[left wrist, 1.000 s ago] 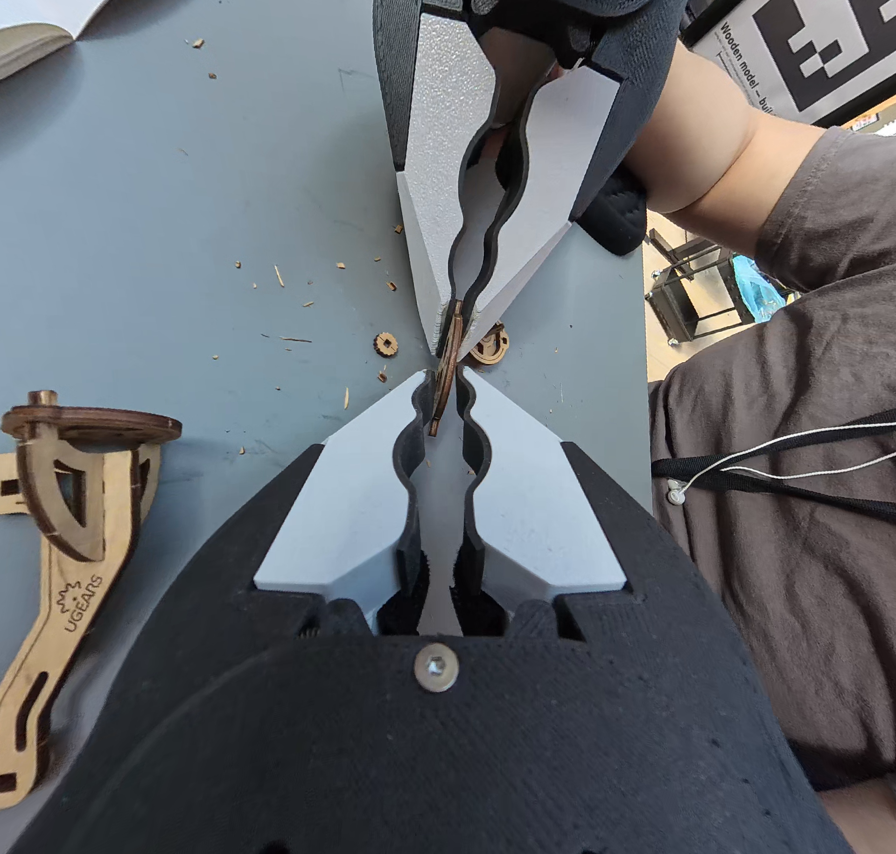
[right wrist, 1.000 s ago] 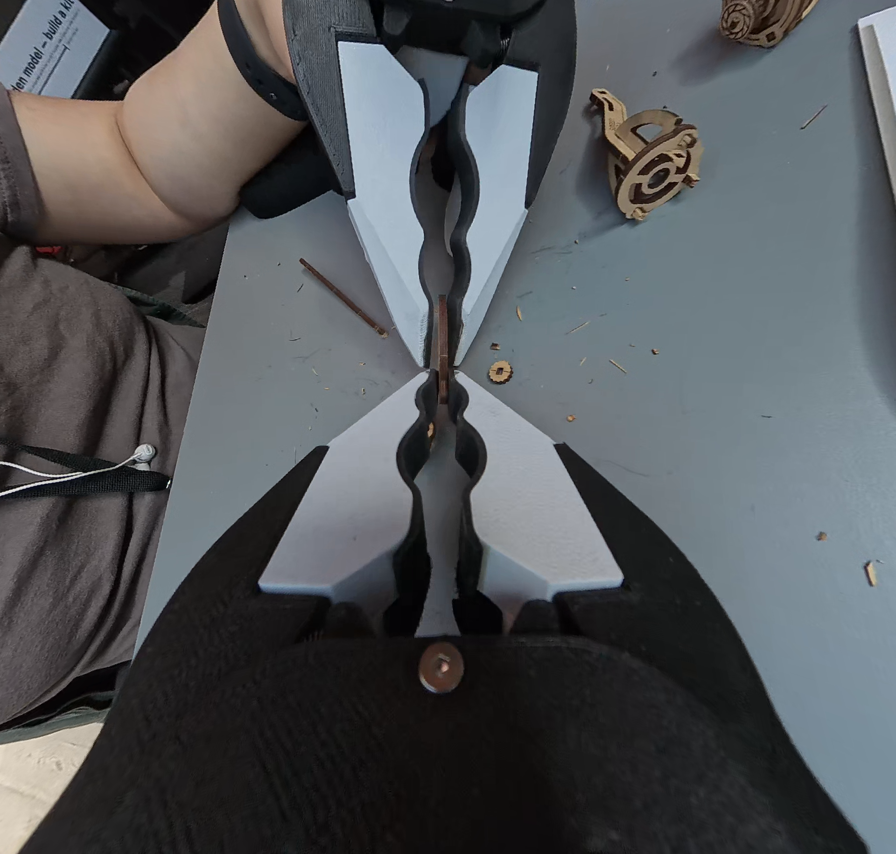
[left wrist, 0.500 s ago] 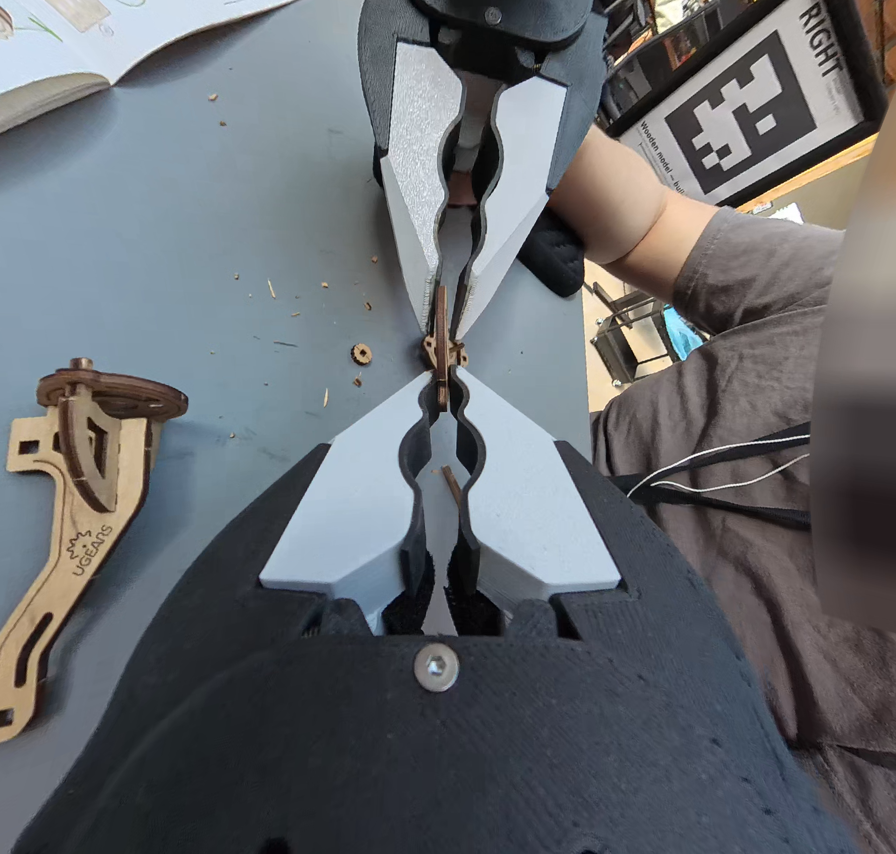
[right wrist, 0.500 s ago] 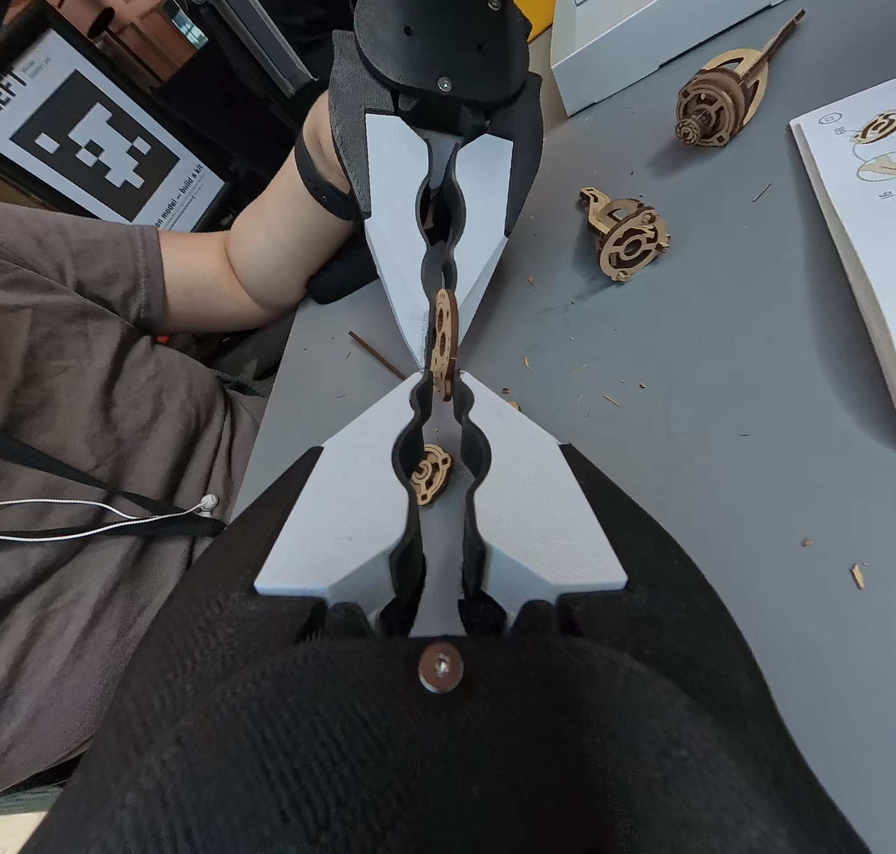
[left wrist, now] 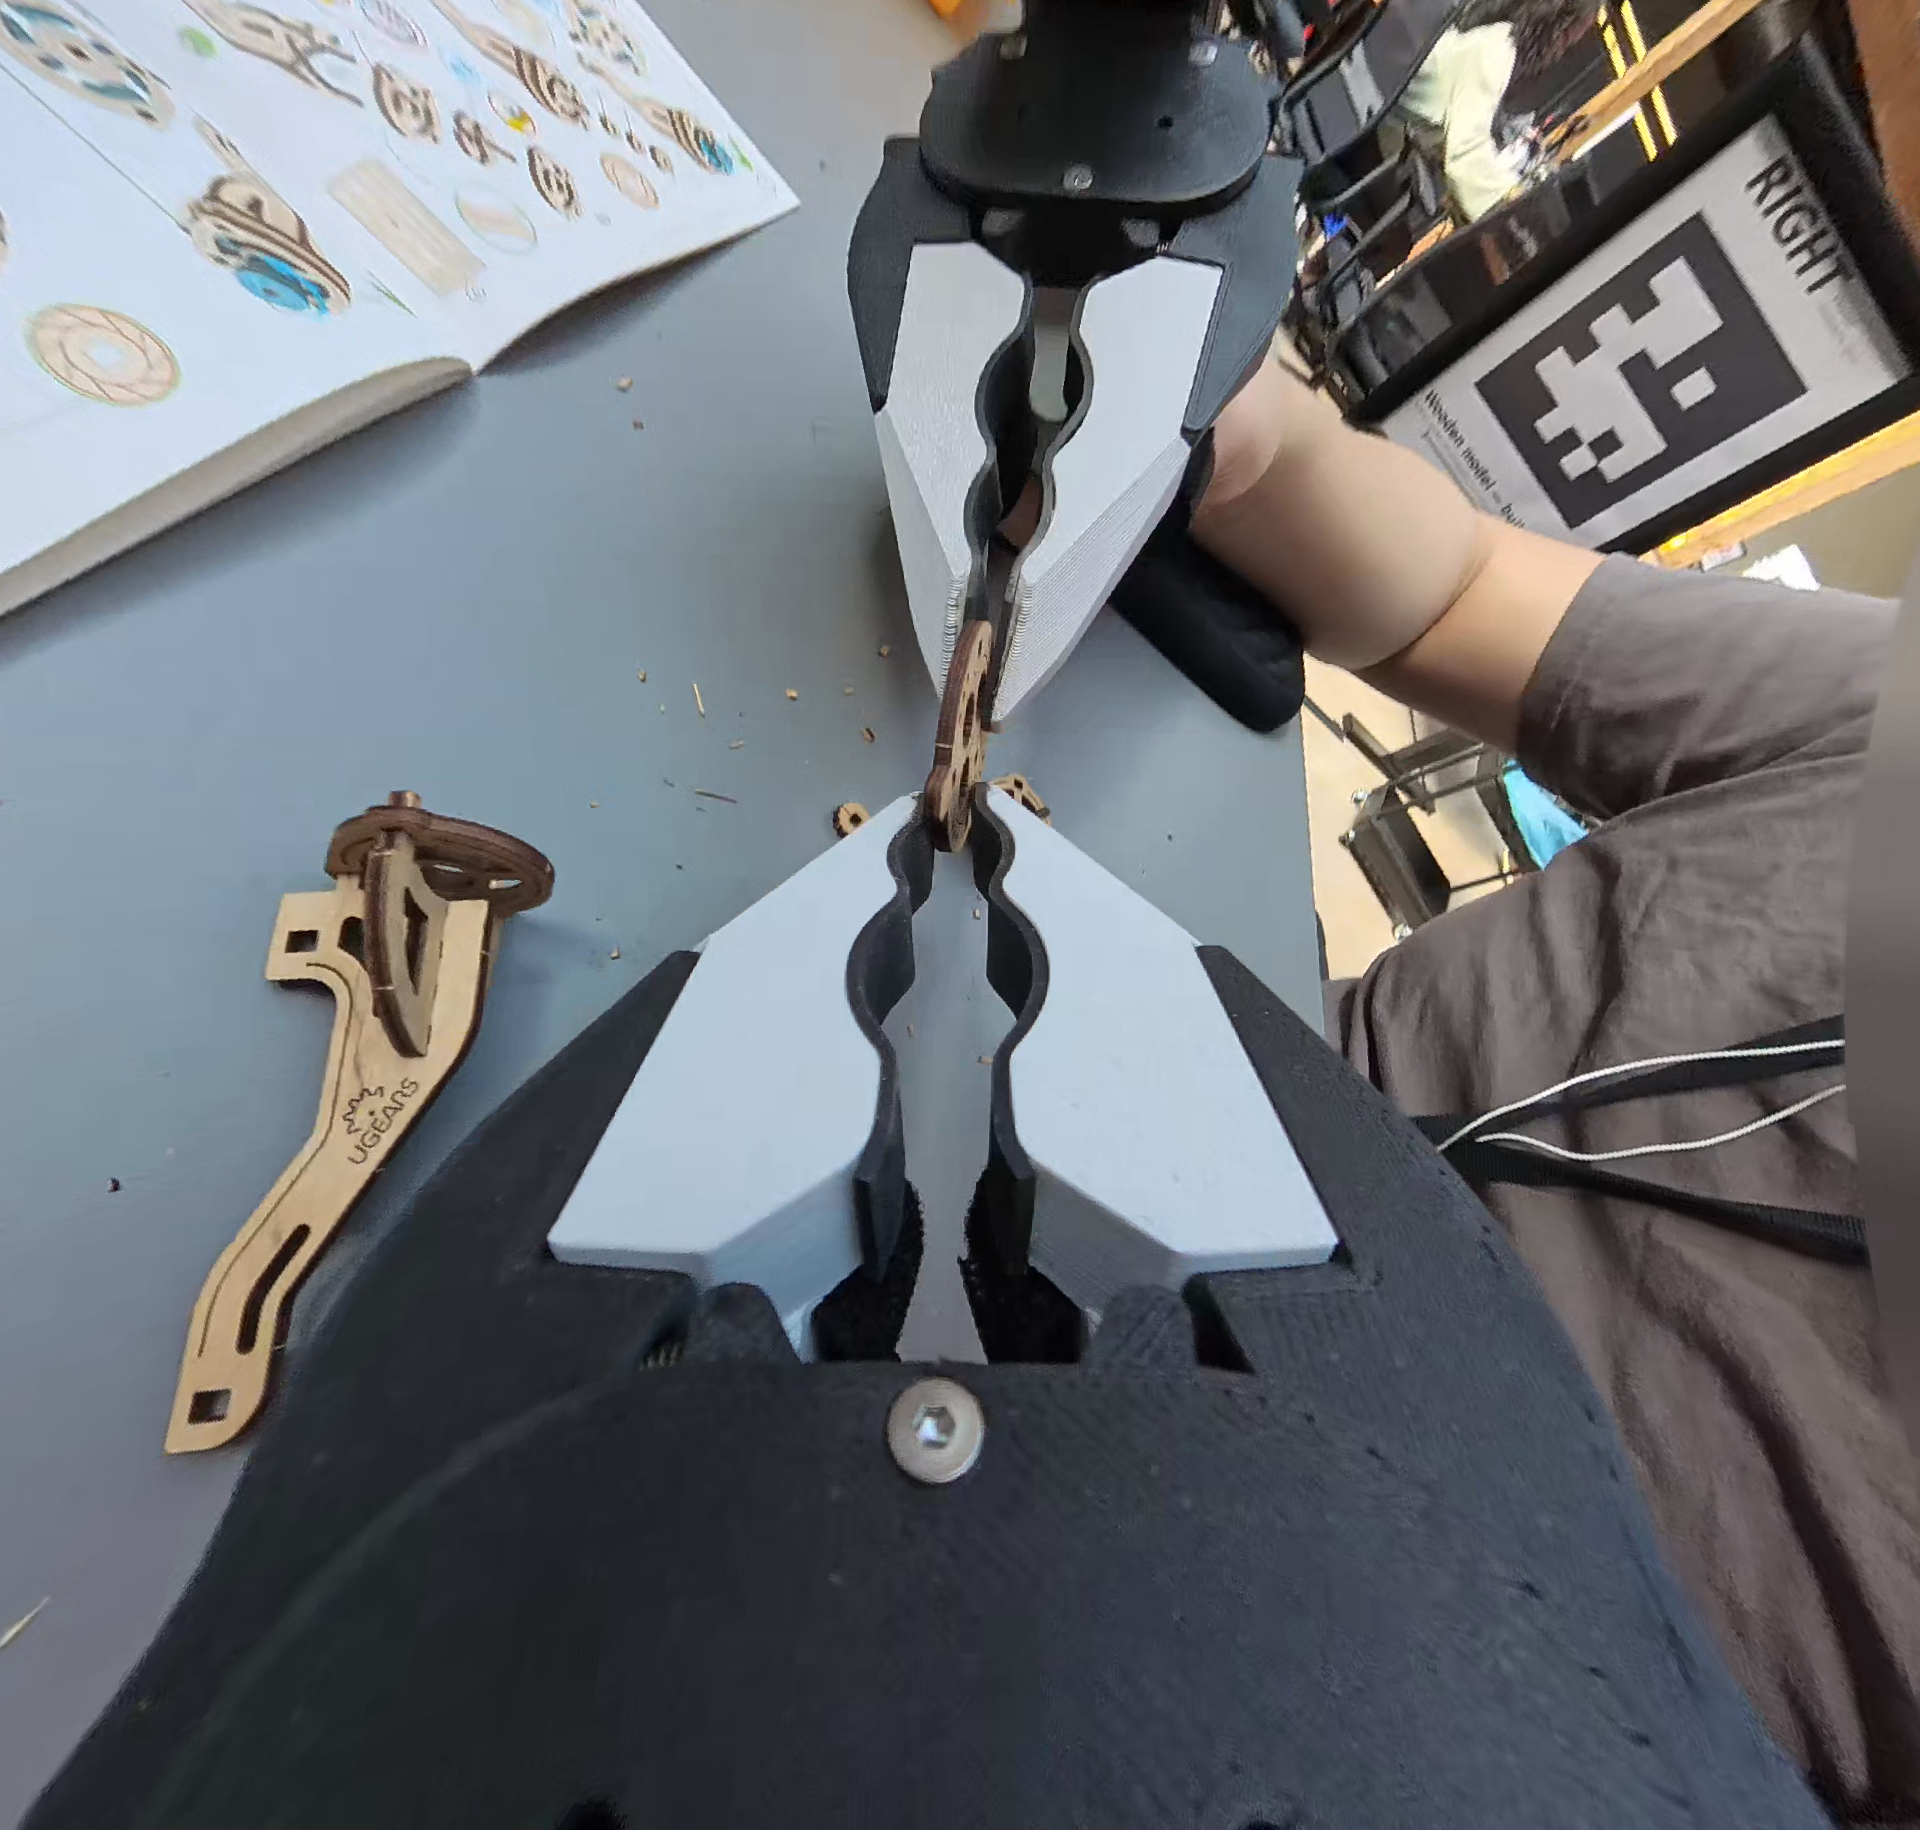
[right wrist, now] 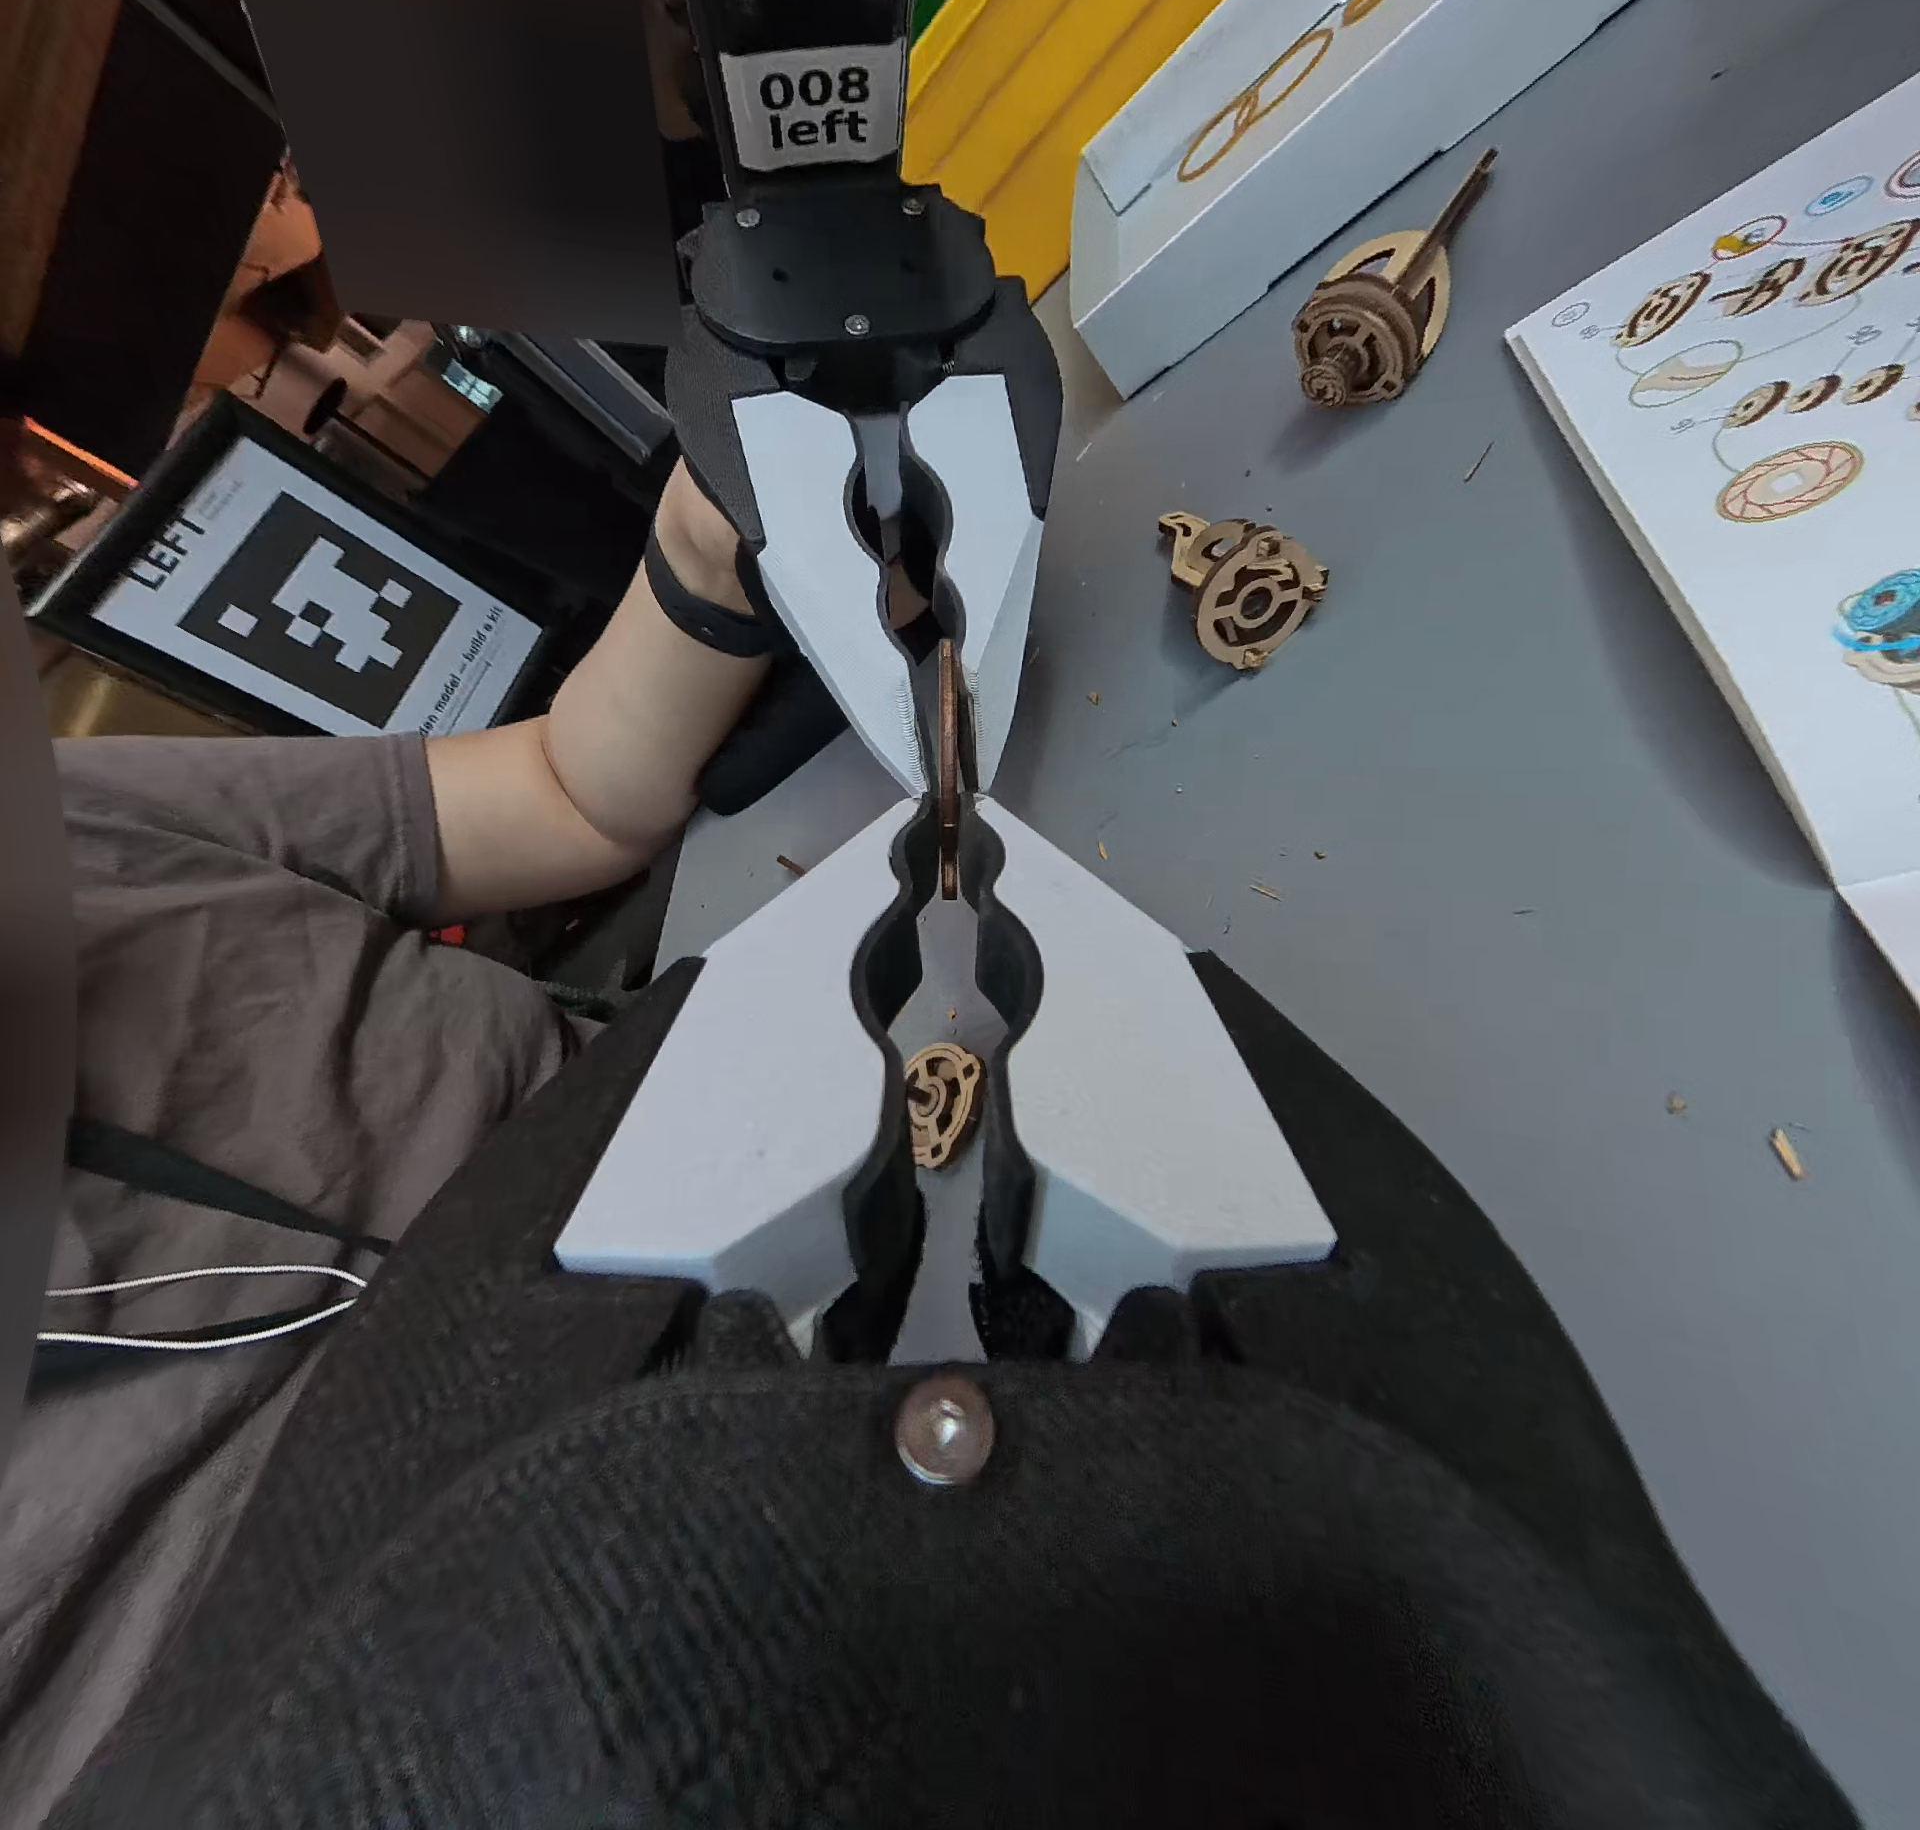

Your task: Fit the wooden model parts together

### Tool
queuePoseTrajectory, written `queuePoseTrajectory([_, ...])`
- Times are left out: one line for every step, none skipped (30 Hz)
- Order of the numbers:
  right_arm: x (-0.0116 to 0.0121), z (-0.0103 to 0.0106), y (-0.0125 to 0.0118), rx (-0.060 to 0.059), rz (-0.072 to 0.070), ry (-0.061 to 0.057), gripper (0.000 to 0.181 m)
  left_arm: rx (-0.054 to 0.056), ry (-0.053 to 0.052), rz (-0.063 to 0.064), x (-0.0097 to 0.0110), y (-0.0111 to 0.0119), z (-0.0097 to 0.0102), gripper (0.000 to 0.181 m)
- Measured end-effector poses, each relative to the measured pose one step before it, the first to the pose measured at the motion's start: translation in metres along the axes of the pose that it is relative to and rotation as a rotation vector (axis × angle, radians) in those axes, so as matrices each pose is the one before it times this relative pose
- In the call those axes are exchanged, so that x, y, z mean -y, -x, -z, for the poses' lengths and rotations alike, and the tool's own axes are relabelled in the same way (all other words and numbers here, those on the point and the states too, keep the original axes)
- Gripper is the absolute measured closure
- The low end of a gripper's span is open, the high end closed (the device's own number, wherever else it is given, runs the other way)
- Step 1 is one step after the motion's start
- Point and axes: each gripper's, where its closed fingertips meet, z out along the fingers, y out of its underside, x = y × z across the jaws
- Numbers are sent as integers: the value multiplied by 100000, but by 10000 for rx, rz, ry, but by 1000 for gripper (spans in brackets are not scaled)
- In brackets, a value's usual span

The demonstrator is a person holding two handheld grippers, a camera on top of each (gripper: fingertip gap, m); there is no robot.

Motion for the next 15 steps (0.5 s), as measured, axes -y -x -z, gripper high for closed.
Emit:
queuePoseTrajectory([380,210,-53,59,-154,-254,180,-50,-419,41,662,-24,226,177])
queuePoseTrajectory([259,102,-26,54,-120,-184,180,-18,-286,39,438,14,131,176])
queuePoseTrajectory([132,17,38,81,-105,-108,180,19,-169,32,238,68,29,176])
queuePoseTrajectory([27,2,-124,-39,-87,-45,180,49,-134,60,147,162,-47,177])
queuePoseTrajectory([2,39,-221,-93,-46,-38,180,44,-122,118,96,229,-102,177])
queuePoseTrajectory([27,91,-263,-109,-36,-47,180,13,-134,196,75,235,-154,176])
queuePoseTrajectory([21,117,-243,-91,-56,-32,180,-49,-154,274,105,168,-160,177])
queuePoseTrajectory([124,110,-95,-3,-73,-90,180,-159,-138,286,106,-12,-148,176])
queuePoseTrajectory([172,113,-17,24,-69,-129,180,-183,-112,232,118,-91,-70,174])
queuePoseTrajectory([120,102,-41,-12,-68,-81,180,-77,-111,135,141,4,8,174])
queuePoseTrajectory([105,91,-38,-11,-35,-75,180,19,-109,20,164,62,87,174])
queuePoseTrajectory([113,54,81,59,-43,-75,180,41,-112,-61,188,21,95,174])
queuePoseTrajectory([117,43,77,63,-74,-96,180,15,-69,-77,108,-38,76,175])
queuePoseTrajectory([64,33,27,30,-64,-52,180,5,24,-27,-30,-31,-1,176])
queuePoseTrajectory([49,38,-39,-23,-12,-44,180,-17,89,36,-161,-15,-66,176])
